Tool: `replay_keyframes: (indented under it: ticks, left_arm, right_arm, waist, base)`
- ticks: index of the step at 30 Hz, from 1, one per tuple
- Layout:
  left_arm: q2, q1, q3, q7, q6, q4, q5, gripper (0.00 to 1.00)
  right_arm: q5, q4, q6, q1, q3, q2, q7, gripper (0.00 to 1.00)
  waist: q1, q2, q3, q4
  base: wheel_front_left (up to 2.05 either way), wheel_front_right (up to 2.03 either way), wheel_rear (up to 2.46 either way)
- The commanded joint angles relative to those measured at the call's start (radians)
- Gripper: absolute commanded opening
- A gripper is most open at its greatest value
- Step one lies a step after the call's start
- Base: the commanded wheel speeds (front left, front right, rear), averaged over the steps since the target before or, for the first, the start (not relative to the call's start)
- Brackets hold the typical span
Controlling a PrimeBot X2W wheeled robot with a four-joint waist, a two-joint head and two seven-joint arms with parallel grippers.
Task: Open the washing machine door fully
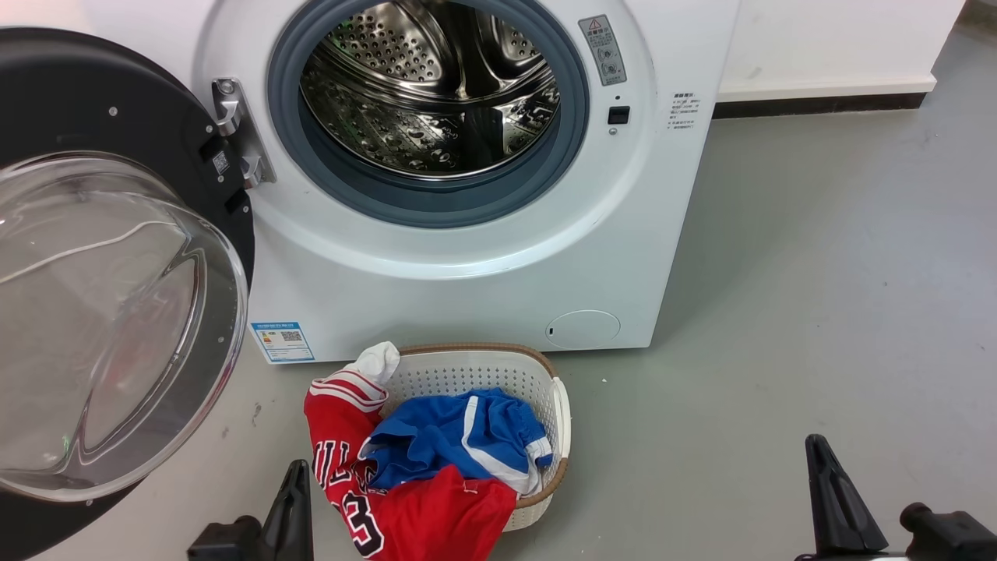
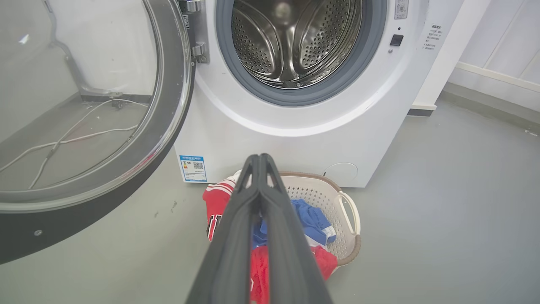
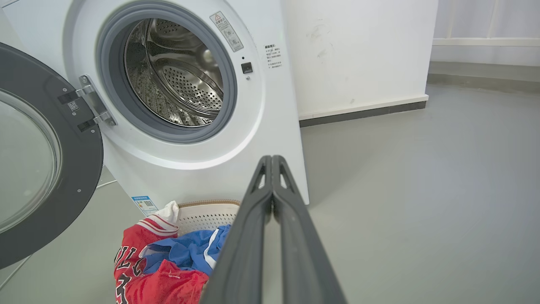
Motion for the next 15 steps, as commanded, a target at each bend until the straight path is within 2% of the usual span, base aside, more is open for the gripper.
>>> replay_keyframes:
  ticks: [1,15]
  left_arm:
    - [0.000,-0.028,0.009,0.010,-0.006,-0.010,-0.053,0.00]
    - [0.000,-0.069,0.032,0.072,-0.030,0.008,-0.321,0.00]
  right_arm:
    - [0.055,-0.008,0.000,-0.020,0.001,-0.007,0.006,0.00]
    - [0.327,0.029,0.000,-0.072,0.002,-0.022,0.056,0.00]
  waist:
    - [0.0000,-0.0001,0.000,0.001]
    - [0.0000,-0.0001,0.002,0.008]
  base:
    - [0.00,0.00,0.00]
    - [0.00,0.00,0.00]
